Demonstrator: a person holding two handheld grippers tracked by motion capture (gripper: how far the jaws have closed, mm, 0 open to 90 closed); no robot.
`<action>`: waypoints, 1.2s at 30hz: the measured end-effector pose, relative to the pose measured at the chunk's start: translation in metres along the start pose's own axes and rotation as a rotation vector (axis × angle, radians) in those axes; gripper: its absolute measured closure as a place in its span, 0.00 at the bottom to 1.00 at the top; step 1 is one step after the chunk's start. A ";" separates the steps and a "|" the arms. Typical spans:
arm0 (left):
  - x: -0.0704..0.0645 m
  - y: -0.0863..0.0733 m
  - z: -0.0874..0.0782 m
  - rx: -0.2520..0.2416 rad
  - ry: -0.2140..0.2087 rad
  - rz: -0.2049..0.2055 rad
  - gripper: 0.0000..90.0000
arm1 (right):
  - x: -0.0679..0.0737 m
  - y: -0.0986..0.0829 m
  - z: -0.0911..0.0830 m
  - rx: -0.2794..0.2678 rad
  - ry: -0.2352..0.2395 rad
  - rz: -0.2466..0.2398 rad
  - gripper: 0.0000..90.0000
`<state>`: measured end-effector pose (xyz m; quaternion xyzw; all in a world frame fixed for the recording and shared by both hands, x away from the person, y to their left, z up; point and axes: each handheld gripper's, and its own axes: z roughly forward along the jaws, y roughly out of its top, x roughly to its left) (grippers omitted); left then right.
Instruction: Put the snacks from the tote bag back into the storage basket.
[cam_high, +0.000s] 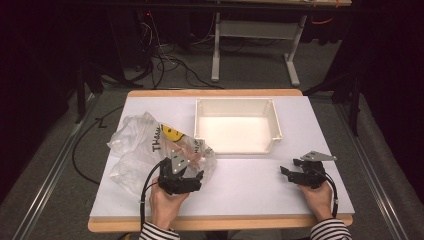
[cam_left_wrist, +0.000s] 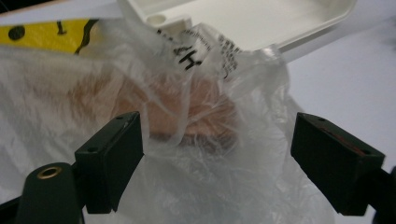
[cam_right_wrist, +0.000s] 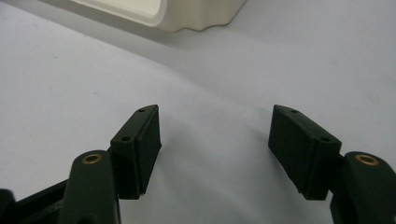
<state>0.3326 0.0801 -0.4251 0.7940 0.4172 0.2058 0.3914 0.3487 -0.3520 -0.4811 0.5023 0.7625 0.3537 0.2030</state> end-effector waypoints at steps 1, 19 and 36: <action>0.002 -0.002 0.002 0.012 0.005 -0.002 0.18 | 0.000 0.000 0.000 0.001 0.000 -0.001 0.38; 0.009 -0.026 0.037 0.137 0.008 -0.022 0.24 | 0.000 0.000 0.000 0.001 -0.002 -0.003 0.39; 0.004 -0.027 0.045 0.166 -0.073 0.042 0.65 | 0.000 0.000 0.000 0.002 -0.004 -0.006 0.39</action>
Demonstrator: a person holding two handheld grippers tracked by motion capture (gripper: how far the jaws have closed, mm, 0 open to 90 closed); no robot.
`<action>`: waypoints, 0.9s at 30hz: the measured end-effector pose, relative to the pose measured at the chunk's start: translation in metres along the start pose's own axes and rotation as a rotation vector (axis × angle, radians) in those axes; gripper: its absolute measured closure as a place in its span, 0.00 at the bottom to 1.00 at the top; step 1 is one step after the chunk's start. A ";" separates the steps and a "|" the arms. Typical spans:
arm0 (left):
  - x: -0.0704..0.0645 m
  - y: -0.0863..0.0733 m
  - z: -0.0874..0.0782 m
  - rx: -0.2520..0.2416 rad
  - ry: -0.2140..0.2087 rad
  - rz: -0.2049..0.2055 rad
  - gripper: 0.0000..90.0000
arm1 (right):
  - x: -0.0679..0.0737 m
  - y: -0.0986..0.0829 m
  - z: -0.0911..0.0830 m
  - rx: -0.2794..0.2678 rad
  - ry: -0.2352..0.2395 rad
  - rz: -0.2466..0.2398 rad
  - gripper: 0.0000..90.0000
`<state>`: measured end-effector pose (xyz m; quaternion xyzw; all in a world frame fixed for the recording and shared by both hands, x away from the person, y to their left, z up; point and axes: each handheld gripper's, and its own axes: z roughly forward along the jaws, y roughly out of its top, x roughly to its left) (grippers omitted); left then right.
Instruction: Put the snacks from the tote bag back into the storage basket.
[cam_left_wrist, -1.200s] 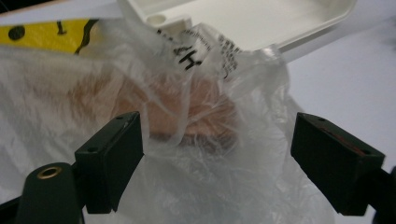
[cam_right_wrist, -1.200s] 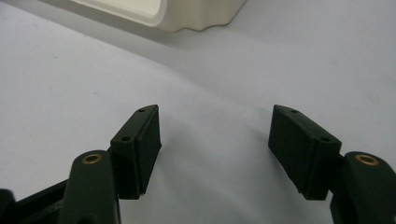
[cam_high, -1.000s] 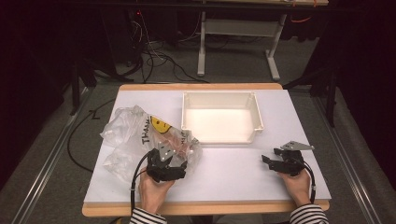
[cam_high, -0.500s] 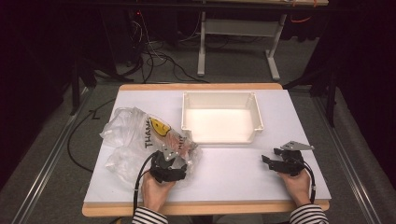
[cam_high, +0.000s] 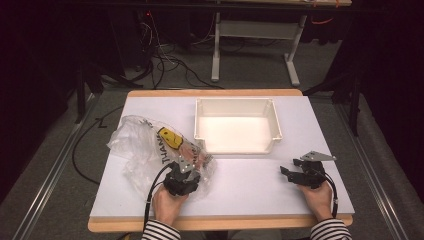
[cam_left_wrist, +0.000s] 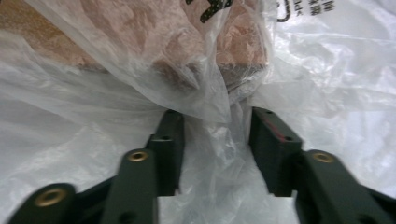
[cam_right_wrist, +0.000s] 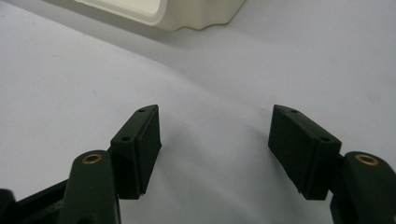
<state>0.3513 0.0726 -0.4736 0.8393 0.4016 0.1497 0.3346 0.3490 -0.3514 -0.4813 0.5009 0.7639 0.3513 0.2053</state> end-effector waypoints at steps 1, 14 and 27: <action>0.000 0.000 0.000 0.003 -0.010 0.005 0.69 | 0.000 0.000 0.000 0.000 0.000 0.000 0.39; -0.001 0.002 -0.003 0.011 -0.036 0.053 0.97 | 0.000 0.000 0.000 0.000 0.001 0.001 0.38; -0.012 0.002 -0.011 -0.029 -0.097 0.060 0.97 | 0.000 0.000 0.000 -0.001 0.001 0.000 0.38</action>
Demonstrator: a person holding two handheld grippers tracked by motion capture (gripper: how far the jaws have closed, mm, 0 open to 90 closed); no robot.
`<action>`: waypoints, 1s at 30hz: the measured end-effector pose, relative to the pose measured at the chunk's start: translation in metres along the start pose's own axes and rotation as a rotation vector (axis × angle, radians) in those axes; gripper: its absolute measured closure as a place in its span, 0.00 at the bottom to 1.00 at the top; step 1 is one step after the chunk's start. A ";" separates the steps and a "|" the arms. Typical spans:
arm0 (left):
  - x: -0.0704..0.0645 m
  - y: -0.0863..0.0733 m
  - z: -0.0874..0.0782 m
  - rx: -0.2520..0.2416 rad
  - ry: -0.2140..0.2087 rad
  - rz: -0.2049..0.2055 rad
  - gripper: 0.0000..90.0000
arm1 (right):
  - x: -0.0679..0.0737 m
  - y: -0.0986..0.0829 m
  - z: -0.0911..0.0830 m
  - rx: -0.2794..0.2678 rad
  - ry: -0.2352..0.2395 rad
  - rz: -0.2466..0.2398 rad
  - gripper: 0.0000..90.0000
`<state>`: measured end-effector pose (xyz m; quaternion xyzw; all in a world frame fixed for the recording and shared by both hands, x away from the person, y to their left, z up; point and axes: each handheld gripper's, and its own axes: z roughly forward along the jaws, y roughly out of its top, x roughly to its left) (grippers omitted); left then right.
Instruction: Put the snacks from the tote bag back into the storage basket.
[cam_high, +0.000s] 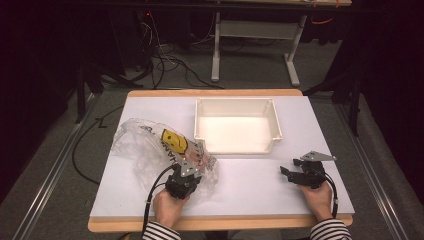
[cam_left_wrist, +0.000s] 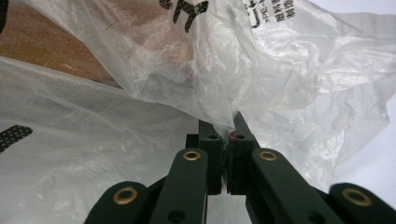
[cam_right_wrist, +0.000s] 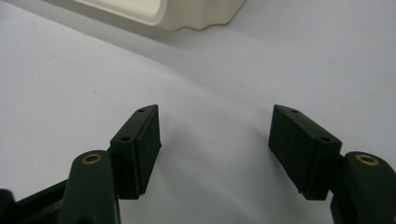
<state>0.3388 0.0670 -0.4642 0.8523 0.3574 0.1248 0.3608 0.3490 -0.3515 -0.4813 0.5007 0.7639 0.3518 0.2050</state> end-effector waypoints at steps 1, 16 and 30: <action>-0.002 0.000 0.000 -0.003 -0.007 0.000 0.97 | 0.000 0.000 0.000 0.000 0.000 0.000 0.38; -0.026 0.010 0.004 -0.012 -0.070 0.041 0.98 | 0.000 0.000 0.000 -0.001 0.002 0.003 0.38; -0.038 0.017 0.010 -0.026 -0.104 0.057 0.98 | 0.000 0.000 0.000 0.000 0.002 0.005 0.38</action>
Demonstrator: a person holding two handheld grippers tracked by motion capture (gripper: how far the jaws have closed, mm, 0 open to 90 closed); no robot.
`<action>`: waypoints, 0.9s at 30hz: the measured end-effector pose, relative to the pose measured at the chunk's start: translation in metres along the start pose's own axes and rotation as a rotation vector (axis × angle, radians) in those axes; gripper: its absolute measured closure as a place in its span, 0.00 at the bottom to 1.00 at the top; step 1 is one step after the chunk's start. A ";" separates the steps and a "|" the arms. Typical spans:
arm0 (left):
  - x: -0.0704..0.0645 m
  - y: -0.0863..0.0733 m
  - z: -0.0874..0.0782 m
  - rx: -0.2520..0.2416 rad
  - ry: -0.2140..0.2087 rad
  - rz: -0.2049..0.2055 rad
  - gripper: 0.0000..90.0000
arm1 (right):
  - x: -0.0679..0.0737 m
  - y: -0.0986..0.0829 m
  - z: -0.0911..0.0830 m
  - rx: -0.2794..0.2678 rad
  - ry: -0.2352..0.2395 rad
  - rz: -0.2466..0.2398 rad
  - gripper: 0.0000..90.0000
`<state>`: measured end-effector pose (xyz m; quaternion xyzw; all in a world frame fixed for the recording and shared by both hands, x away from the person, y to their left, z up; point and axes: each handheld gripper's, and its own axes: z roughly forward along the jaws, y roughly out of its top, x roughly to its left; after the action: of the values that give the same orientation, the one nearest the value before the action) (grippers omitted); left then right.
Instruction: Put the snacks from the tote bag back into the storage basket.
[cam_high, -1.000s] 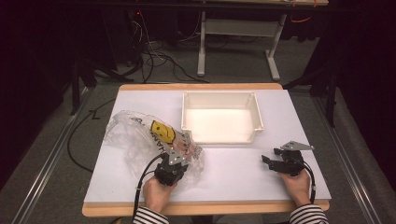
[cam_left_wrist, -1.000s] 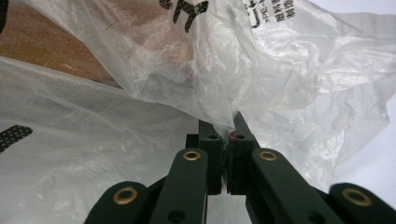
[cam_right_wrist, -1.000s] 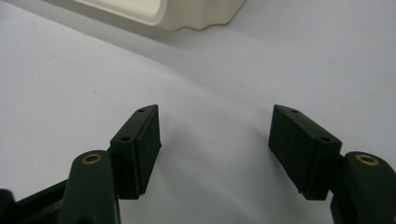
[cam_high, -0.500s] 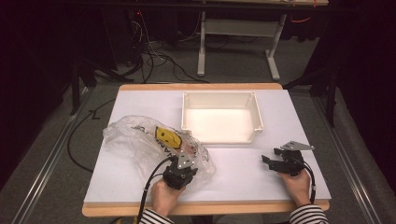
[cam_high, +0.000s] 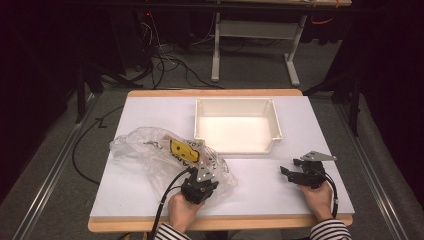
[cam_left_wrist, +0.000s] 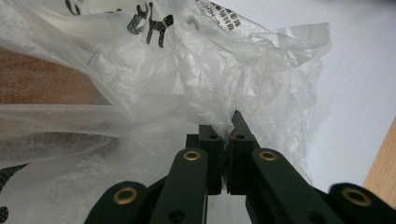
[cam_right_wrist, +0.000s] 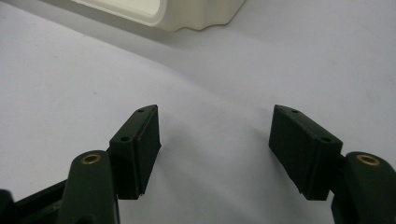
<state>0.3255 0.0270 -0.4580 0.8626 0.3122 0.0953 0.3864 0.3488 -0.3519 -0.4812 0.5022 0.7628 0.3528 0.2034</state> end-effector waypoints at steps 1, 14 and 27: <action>0.000 0.000 0.000 -0.001 0.000 0.001 0.98 | 0.000 0.000 0.000 0.000 0.000 0.000 0.38; -0.009 0.010 0.008 -0.020 -0.034 0.018 0.98 | 0.000 0.000 0.000 0.000 0.000 -0.003 0.38; -0.015 0.022 0.016 -0.023 -0.057 0.036 0.98 | 0.000 0.000 0.000 -0.001 0.001 0.002 0.38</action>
<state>0.3301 -0.0026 -0.4518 0.8660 0.2844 0.0809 0.4033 0.3490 -0.3524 -0.4812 0.5027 0.7622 0.3538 0.2029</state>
